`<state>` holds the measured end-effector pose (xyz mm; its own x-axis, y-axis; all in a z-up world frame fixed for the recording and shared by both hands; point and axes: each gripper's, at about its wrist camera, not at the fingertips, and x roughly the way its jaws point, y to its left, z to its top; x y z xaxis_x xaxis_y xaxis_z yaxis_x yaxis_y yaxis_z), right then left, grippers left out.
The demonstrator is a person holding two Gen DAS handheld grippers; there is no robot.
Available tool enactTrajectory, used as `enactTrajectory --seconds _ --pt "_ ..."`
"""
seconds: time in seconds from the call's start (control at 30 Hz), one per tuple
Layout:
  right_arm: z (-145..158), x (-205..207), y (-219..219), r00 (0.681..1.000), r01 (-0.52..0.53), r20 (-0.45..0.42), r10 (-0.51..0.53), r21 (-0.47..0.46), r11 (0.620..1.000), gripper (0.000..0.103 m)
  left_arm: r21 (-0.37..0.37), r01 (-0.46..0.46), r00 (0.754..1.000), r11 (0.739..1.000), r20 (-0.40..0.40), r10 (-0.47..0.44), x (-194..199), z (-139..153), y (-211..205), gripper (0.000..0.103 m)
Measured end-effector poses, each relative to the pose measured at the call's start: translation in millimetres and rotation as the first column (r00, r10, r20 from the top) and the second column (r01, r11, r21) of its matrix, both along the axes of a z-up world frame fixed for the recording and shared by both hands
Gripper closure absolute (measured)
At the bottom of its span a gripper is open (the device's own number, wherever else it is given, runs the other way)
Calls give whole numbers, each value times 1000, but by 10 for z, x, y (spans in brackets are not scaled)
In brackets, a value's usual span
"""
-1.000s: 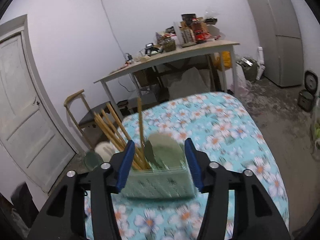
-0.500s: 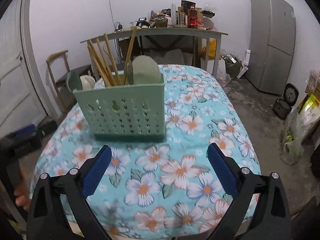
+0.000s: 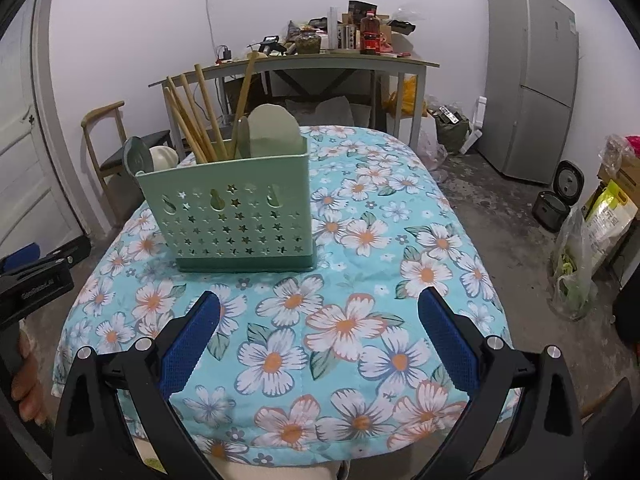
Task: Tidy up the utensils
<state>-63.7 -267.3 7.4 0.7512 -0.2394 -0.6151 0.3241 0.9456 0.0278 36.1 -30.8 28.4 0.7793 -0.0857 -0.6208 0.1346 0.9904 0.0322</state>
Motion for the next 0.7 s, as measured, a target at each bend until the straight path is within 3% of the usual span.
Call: enactTrajectory --seconds 0.3,0.7 --pt "21 -78 -50 1000 19 7 -19 5 1000 7 19 14 999 1000 -47 -13 -51 -79 -81 8" --pt "11 -73 -64 1000 18 -2 -18 5 1000 7 40 -24 999 999 -38 25 -20 -48 -2 8"
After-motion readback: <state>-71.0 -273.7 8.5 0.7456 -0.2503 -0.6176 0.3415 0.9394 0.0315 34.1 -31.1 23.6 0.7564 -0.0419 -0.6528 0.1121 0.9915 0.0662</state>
